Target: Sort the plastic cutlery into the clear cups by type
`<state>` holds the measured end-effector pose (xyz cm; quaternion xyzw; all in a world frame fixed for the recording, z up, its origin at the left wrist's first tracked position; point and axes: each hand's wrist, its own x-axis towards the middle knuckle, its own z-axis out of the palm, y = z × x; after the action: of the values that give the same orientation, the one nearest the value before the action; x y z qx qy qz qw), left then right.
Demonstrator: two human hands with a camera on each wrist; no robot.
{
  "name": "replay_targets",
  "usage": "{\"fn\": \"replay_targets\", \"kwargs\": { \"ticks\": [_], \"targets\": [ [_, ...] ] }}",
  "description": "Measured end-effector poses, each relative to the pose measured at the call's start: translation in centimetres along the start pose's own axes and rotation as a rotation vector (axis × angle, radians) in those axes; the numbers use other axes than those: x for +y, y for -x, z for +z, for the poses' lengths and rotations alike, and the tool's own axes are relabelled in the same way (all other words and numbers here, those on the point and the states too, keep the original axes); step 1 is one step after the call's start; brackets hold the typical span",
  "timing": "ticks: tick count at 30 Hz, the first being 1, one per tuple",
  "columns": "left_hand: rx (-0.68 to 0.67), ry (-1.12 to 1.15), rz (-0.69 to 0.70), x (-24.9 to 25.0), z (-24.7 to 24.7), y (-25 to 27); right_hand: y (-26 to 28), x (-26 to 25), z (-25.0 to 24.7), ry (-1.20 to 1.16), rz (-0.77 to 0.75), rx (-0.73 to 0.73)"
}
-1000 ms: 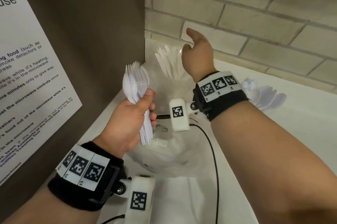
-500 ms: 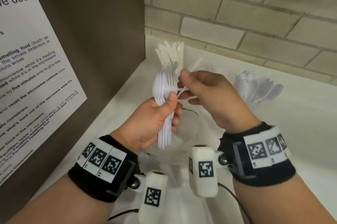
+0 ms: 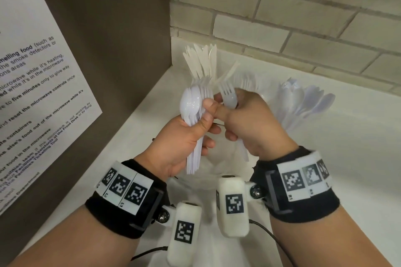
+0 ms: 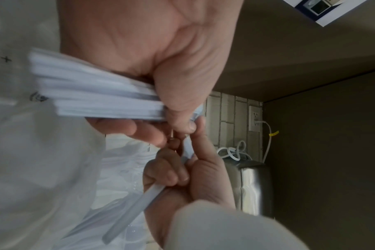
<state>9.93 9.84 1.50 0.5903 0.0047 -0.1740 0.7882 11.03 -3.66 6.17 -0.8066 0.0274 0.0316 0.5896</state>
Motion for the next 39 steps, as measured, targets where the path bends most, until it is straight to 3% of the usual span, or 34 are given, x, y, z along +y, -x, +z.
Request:
{"fn": "replay_targets", "kwargs": {
  "ticks": [6, 13, 15, 17, 21, 23, 31, 36, 39],
  "targets": [
    [-0.043, 0.094, -0.038, -0.2, -0.2, 0.0, 0.0, 0.4, 0.3, -0.159, 0.078, 0.025],
    [-0.08, 0.09, -0.091, -0.1, -0.7, 0.0, -0.6, 0.3, -0.1, -0.428, 0.022, 0.287],
    [-0.086, 0.104, -0.1, -0.1, -0.8, 0.0, -0.6, 0.3, -0.4, -0.509, 0.04, 0.244],
    [-0.115, 0.183, -0.118, -0.1, -0.8, 0.0, -0.5, 0.5, -0.5, -0.447, 0.071, 0.165],
    [-0.258, 0.249, -0.135, -0.3, -0.9, 0.1, -0.3, 1.5, -0.4, -0.334, 0.093, -0.172],
    [-0.316, 0.247, -0.139, -0.4, -1.0, 0.0, -0.3, 1.8, -0.2, -0.34, 0.089, -0.246],
    [-0.308, 0.209, -0.156, -0.6, -1.4, -0.2, -0.4, 1.8, 0.3, -0.368, 0.054, -0.085],
    [-0.387, 0.303, -0.211, -0.4, -1.7, -0.3, 0.0, 1.5, 0.3, -0.329, 0.007, -0.168],
    [-0.346, 0.257, -0.197, -0.5, -1.5, -0.2, -0.1, 1.3, 0.4, -0.288, 0.06, -0.13]
  ]
}}
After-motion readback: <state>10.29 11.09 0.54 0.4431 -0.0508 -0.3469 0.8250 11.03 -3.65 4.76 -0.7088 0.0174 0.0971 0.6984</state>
